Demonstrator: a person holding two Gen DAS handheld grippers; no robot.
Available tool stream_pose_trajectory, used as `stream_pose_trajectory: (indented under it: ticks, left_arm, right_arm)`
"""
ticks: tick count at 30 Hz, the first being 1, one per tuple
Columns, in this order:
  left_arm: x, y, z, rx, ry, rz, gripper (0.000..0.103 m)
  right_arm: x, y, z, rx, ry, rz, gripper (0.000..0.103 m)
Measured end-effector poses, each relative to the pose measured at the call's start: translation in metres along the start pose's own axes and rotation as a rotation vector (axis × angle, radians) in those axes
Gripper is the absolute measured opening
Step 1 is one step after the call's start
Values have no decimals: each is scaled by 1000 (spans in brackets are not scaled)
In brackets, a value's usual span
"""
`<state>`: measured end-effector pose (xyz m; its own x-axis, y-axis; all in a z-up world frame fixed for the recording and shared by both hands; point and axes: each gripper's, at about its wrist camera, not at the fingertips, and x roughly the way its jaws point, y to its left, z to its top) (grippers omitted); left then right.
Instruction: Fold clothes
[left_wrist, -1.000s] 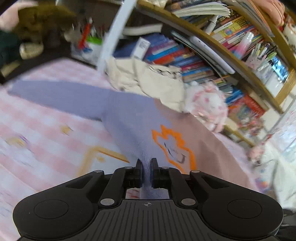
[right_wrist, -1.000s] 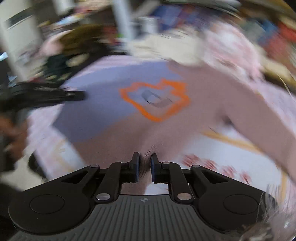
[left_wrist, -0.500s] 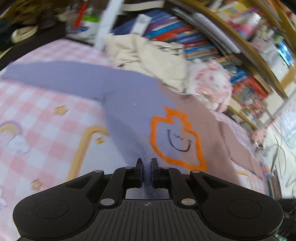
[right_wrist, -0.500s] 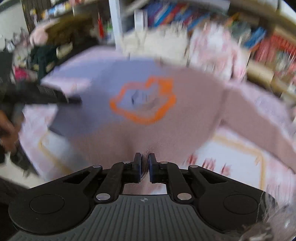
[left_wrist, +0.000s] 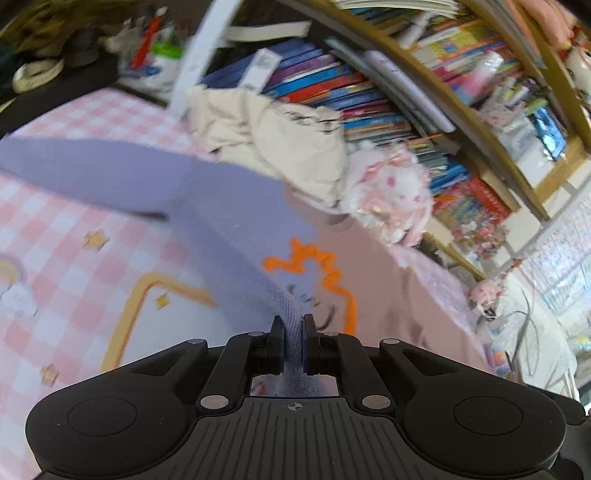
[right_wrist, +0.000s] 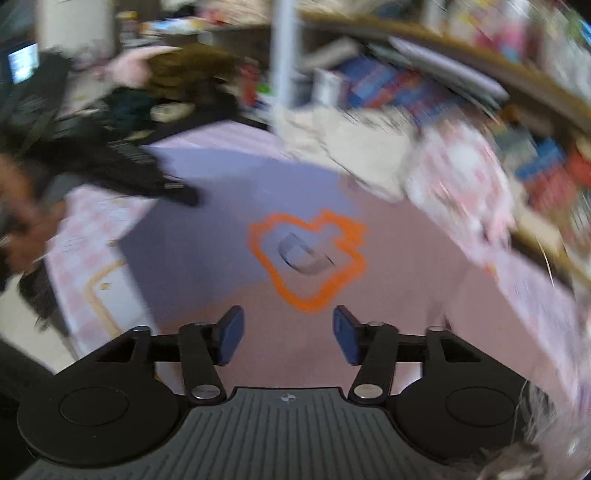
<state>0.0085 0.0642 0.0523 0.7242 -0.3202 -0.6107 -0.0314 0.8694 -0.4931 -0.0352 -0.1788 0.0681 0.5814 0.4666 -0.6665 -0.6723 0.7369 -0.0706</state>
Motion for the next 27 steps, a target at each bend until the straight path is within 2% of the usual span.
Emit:
stream_pose_trajectory:
  ticks: [1, 3, 6, 8, 10, 11, 12, 14, 16, 20, 27]
  left_arm:
    - [4, -6, 4, 17, 2, -13, 8]
    - [17, -14, 12, 39, 21, -36, 8]
    - [41, -26, 19, 73, 62, -52, 8]
    - [52, -30, 19, 69, 83, -66, 13]
    - [55, -28, 19, 49, 96, -84, 20]
    - [54, -25, 19, 33, 97, -97, 25]
    - [52, -22, 19, 17, 98, -110, 28]
    - [39, -13, 17, -13, 71, -118, 51]
    - [17, -4, 11, -27, 12, -109, 63]
    - [-9, 1, -15, 79, -38, -30, 63]
    - [18, -39, -51, 327, 43, -25, 63]
  right_arm:
    - [-1, 3, 2, -43, -16, 28, 73]
    - [2, 11, 5, -115, -45, 91, 76]
    - [22, 21, 7, -170, -30, 125, 77]
    - [42, 26, 11, -194, -13, 83, 74]
    - [61, 26, 15, -201, 15, 22, 53]
    - [71, 25, 17, -199, 35, -8, 21]
    - [78, 19, 20, -177, 66, -14, 9]
    - [81, 1, 27, -74, 98, 20, 9]
    - [76, -18, 33, 29, 105, 75, 9]
    - [66, -46, 45, 183, 86, 162, 9]
    - [55, -65, 66, 366, 33, 288, 9]
